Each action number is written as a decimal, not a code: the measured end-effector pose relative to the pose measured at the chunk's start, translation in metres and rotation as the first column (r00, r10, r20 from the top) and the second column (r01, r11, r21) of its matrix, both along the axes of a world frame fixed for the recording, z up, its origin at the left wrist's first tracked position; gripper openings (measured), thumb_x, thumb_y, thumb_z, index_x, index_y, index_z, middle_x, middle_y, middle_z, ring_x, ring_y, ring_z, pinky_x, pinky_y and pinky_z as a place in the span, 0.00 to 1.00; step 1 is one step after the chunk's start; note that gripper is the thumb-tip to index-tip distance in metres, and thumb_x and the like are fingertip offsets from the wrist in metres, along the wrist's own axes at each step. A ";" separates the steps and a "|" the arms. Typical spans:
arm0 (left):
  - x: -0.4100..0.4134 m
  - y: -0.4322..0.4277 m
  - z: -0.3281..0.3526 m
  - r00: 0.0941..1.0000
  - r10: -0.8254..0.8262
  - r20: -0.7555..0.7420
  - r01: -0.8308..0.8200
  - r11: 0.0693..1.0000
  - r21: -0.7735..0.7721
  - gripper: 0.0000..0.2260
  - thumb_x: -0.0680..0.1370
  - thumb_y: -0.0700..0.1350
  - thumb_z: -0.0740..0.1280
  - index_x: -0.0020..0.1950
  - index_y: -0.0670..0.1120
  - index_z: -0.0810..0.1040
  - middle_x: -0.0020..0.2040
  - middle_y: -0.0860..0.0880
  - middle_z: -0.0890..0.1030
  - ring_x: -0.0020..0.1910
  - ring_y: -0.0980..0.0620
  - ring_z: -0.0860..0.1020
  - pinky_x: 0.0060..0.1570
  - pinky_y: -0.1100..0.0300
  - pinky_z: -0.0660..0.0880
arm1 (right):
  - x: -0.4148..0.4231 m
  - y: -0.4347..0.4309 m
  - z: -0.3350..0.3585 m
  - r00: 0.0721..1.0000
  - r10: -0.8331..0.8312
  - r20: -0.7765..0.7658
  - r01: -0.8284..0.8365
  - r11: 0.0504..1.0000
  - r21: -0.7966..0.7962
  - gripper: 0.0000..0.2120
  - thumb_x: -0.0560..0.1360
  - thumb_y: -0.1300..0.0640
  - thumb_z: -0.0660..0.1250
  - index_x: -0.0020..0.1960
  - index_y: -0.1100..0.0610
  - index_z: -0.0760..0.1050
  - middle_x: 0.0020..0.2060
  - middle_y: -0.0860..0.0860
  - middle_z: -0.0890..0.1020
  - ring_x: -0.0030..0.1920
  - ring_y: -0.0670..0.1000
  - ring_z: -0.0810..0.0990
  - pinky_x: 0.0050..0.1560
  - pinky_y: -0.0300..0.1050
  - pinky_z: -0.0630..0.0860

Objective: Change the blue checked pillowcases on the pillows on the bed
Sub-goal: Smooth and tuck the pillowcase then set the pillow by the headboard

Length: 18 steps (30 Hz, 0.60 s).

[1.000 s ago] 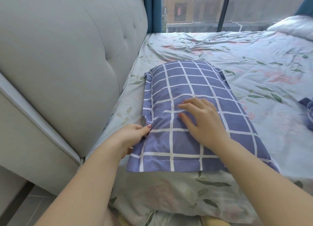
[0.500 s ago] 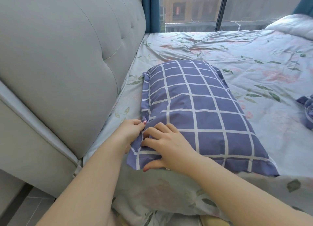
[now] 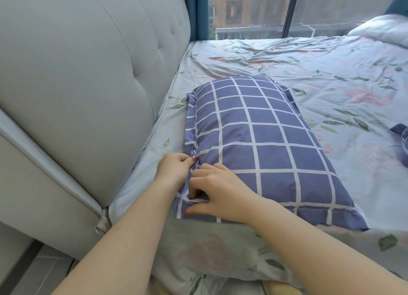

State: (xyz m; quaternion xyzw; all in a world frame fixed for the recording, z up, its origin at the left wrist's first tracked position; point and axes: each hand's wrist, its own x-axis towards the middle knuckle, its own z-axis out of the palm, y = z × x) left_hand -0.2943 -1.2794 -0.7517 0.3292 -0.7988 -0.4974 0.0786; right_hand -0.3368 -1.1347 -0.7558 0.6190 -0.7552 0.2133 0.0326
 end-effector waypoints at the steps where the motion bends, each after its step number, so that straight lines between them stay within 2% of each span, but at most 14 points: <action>1: 0.001 -0.001 0.000 1.000 -0.010 0.011 0.009 0.997 0.080 0.21 0.80 0.45 0.67 0.26 0.44 0.75 0.26 0.49 0.69 0.33 0.49 0.66 0.38 0.56 0.62 | 0.000 0.003 0.001 1.000 -0.007 0.017 0.008 1.000 -0.008 0.17 0.71 0.37 0.68 0.44 0.51 0.79 0.42 0.44 0.78 0.45 0.47 0.70 0.50 0.46 0.68; 3: 0.005 0.000 0.000 1.000 -0.022 0.009 0.019 0.970 0.243 0.12 0.79 0.43 0.68 0.37 0.39 0.82 0.35 0.43 0.76 0.38 0.48 0.73 0.43 0.55 0.67 | -0.004 0.009 0.002 0.994 -0.113 -0.012 0.112 0.992 -0.056 0.21 0.73 0.35 0.60 0.51 0.48 0.81 0.50 0.44 0.80 0.52 0.49 0.74 0.59 0.48 0.66; 5: 0.007 0.003 0.004 1.000 -0.022 0.016 0.016 0.946 0.323 0.08 0.78 0.44 0.69 0.41 0.42 0.82 0.39 0.43 0.80 0.41 0.47 0.77 0.47 0.55 0.72 | -0.016 0.017 0.007 0.943 -0.326 -0.069 0.318 0.942 -0.105 0.22 0.75 0.36 0.55 0.57 0.45 0.80 0.59 0.44 0.79 0.61 0.52 0.74 0.68 0.56 0.60; 6: 0.009 0.005 0.007 0.999 -0.032 0.029 0.020 0.936 0.351 0.09 0.79 0.46 0.69 0.42 0.44 0.83 0.41 0.44 0.83 0.42 0.47 0.79 0.49 0.55 0.75 | -0.025 0.022 0.012 0.901 -0.426 -0.080 0.422 0.905 -0.058 0.22 0.77 0.36 0.54 0.62 0.44 0.78 0.65 0.44 0.75 0.67 0.52 0.70 0.71 0.60 0.55; 8: 0.014 0.009 0.014 0.993 -0.089 0.080 0.055 0.933 0.356 0.12 0.80 0.54 0.67 0.47 0.46 0.83 0.48 0.47 0.85 0.47 0.49 0.82 0.57 0.54 0.77 | -0.042 0.031 0.017 0.845 -0.528 -0.079 0.534 0.835 0.130 0.24 0.79 0.35 0.49 0.71 0.39 0.68 0.75 0.41 0.64 0.76 0.49 0.58 0.74 0.64 0.44; 10: 0.021 0.014 0.017 0.975 -0.188 0.118 0.147 0.945 0.292 0.14 0.78 0.58 0.68 0.55 0.51 0.80 0.53 0.51 0.84 0.52 0.51 0.82 0.59 0.53 0.77 | -0.056 0.036 0.016 0.831 -0.553 -0.055 0.549 0.801 0.239 0.26 0.80 0.35 0.42 0.75 0.37 0.58 0.78 0.40 0.54 0.78 0.47 0.48 0.74 0.63 0.38; 12: 0.028 0.019 0.018 0.966 -0.223 0.128 0.186 0.950 0.252 0.16 0.75 0.58 0.71 0.59 0.54 0.75 0.54 0.54 0.82 0.53 0.52 0.81 0.57 0.53 0.78 | -0.064 0.035 0.014 0.780 -0.625 -0.015 0.606 0.750 0.267 0.26 0.80 0.36 0.39 0.77 0.36 0.52 0.79 0.41 0.48 0.79 0.48 0.43 0.74 0.62 0.37; 14: 0.029 0.021 0.015 0.973 -0.204 0.108 0.173 0.953 0.247 0.20 0.73 0.56 0.74 0.61 0.55 0.73 0.55 0.54 0.81 0.53 0.52 0.81 0.57 0.52 0.79 | -0.068 0.031 0.014 0.703 -0.711 -0.004 0.689 0.679 0.255 0.26 0.80 0.37 0.38 0.78 0.38 0.51 0.79 0.42 0.46 0.79 0.50 0.42 0.74 0.63 0.36; 15: 0.029 0.020 0.014 0.974 -0.200 0.102 0.171 0.955 0.241 0.22 0.72 0.55 0.75 0.62 0.55 0.72 0.56 0.54 0.81 0.54 0.52 0.81 0.57 0.52 0.79 | -0.067 0.028 0.015 0.692 -0.722 -0.012 0.707 0.674 0.214 0.26 0.81 0.38 0.38 0.78 0.39 0.51 0.79 0.42 0.48 0.79 0.50 0.43 0.73 0.64 0.36; 16: 0.029 0.020 0.013 0.974 -0.200 0.106 0.171 0.957 0.236 0.24 0.71 0.55 0.77 0.63 0.53 0.73 0.56 0.53 0.82 0.54 0.51 0.81 0.56 0.52 0.79 | -0.064 0.026 0.017 0.721 -0.692 -0.020 0.687 0.712 0.146 0.26 0.81 0.38 0.38 0.78 0.39 0.53 0.79 0.41 0.51 0.79 0.49 0.45 0.73 0.64 0.35; 18: 0.029 0.019 0.011 0.966 -0.223 0.128 0.193 0.958 0.214 0.21 0.71 0.53 0.77 0.60 0.51 0.76 0.52 0.52 0.84 0.51 0.52 0.82 0.54 0.55 0.80 | -0.056 0.022 0.024 0.860 -0.508 -0.042 0.510 0.858 0.062 0.27 0.80 0.39 0.37 0.77 0.39 0.57 0.76 0.38 0.59 0.78 0.45 0.49 0.73 0.64 0.35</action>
